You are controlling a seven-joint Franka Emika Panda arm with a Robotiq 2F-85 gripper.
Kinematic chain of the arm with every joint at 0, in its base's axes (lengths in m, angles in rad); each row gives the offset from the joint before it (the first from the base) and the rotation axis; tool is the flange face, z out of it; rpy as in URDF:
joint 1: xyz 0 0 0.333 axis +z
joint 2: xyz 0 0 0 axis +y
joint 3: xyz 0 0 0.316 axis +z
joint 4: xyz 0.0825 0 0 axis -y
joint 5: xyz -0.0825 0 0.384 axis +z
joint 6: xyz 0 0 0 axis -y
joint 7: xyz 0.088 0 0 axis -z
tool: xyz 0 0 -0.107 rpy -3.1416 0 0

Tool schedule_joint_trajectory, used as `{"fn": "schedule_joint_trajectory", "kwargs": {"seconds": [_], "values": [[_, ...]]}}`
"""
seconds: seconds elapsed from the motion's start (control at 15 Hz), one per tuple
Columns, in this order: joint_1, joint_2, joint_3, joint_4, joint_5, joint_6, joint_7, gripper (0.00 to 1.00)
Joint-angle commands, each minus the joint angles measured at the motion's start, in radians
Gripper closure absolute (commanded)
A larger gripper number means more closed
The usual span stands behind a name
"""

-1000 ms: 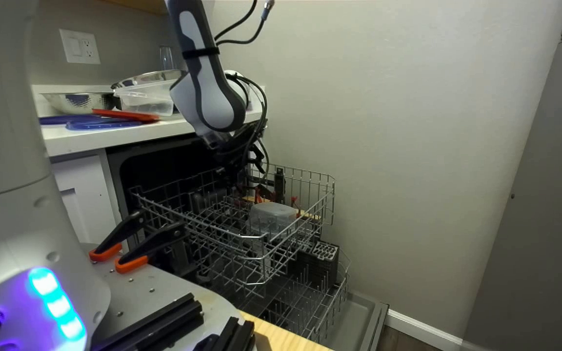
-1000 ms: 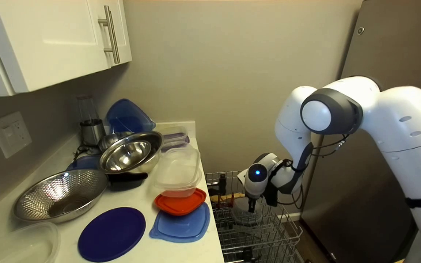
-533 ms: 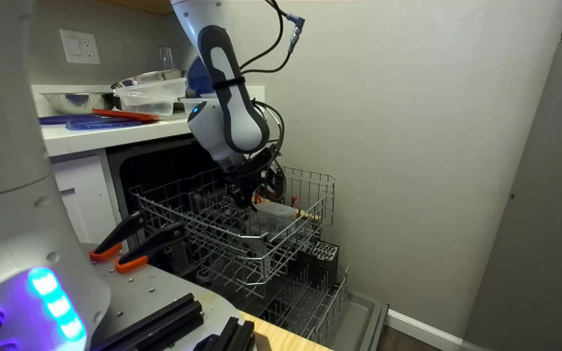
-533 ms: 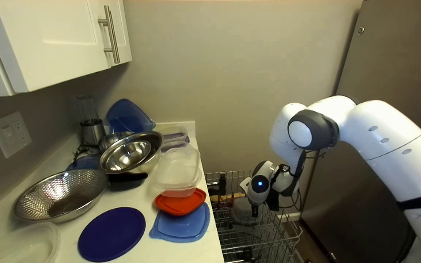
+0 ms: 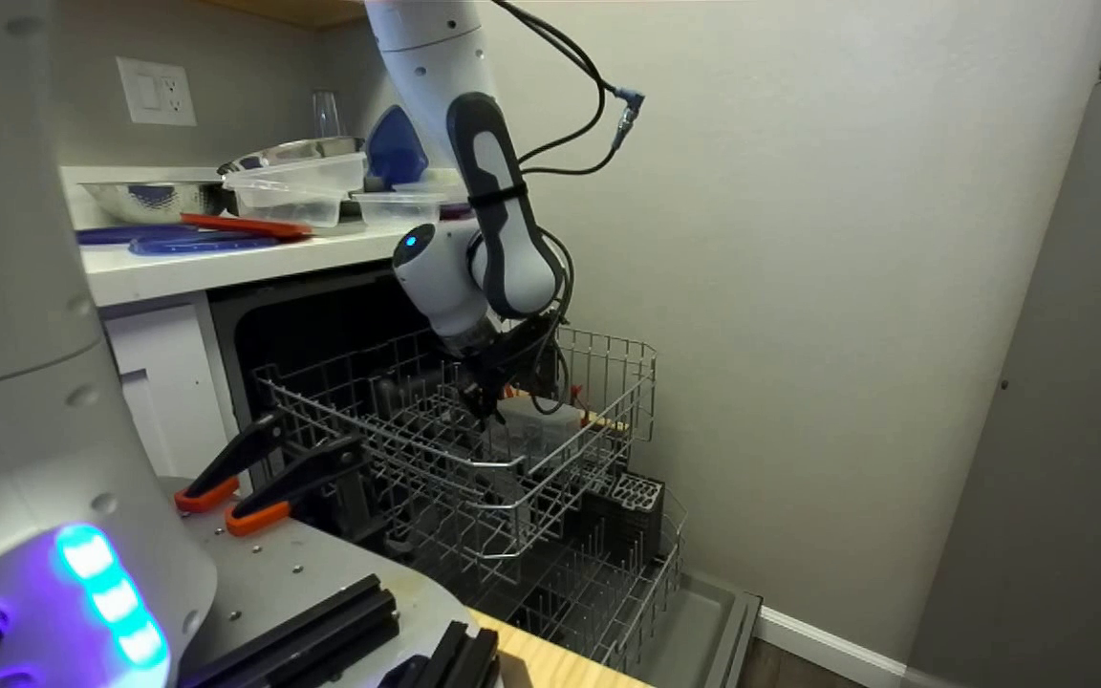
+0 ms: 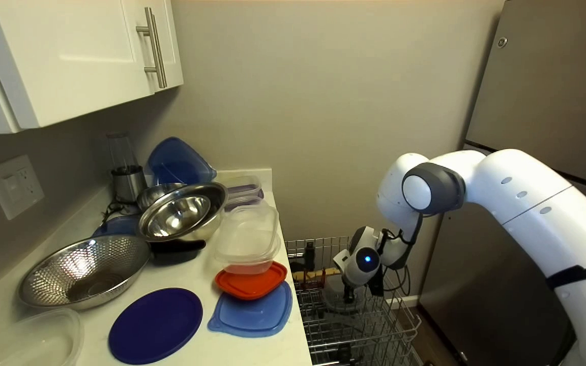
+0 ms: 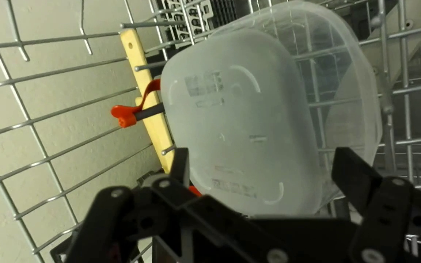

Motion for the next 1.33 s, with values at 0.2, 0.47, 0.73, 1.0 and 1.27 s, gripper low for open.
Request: {"fn": "schedule_joint_trajectory", "kwargs": {"seconds": [0.2,0.47,0.73,1.0,1.27], "values": [[-0.157,0.035,0.119,0.042,-0.176,0.044,0.068,0.0],[-0.178,0.027,0.132,0.03,-0.2,0.072,0.044,0.0],[-0.263,0.015,0.223,0.034,-0.313,0.108,0.064,0.0],[-0.262,0.019,0.211,0.029,-0.327,0.157,0.018,0.0],[-0.273,0.023,0.204,0.011,-0.194,0.173,-0.185,0.0]]}}
